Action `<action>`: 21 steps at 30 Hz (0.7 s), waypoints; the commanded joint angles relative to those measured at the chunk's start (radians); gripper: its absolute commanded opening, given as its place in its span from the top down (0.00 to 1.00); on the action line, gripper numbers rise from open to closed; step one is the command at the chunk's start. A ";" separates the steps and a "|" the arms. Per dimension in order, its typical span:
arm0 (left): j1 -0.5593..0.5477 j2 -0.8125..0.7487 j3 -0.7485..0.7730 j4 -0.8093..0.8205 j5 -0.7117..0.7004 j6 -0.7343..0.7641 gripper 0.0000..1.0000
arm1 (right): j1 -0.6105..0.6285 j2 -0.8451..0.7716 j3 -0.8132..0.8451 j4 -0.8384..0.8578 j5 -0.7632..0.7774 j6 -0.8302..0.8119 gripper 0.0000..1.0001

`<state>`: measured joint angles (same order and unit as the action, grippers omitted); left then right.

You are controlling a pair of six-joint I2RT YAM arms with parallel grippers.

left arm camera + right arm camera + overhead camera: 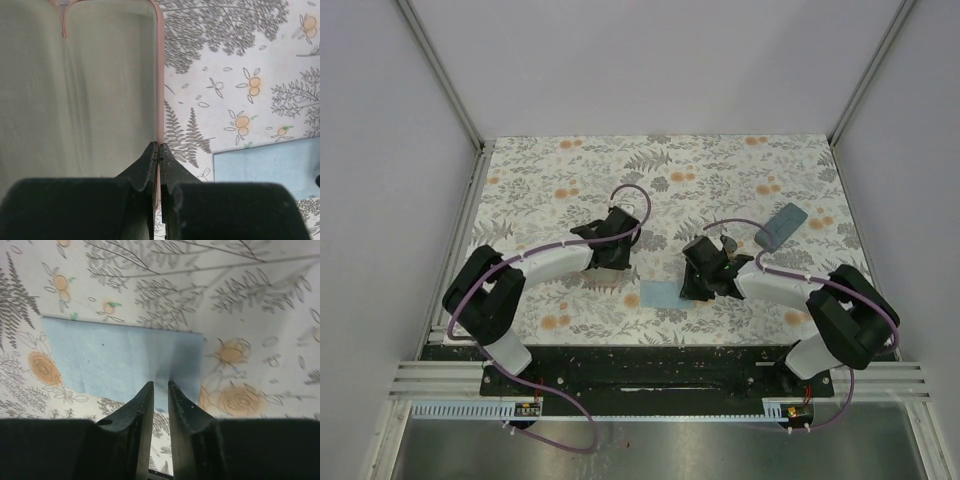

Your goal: Organize the sunglasses

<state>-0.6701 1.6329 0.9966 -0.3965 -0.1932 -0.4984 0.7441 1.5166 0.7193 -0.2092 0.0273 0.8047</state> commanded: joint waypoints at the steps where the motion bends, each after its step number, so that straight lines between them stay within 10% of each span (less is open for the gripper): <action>1: -0.046 0.041 0.053 0.033 -0.040 0.057 0.97 | 0.000 -0.107 0.006 -0.185 0.075 -0.032 0.71; 11: -0.089 -0.018 0.057 0.062 0.024 0.107 0.60 | -0.025 -0.245 0.003 -0.249 0.138 -0.053 0.65; 21: -0.128 -0.120 0.036 0.079 0.124 0.103 0.57 | -0.035 -0.095 0.106 -0.242 0.165 -0.160 0.63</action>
<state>-0.7830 1.5585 1.0153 -0.3706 -0.1352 -0.4088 0.7170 1.3674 0.7536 -0.4606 0.1497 0.7052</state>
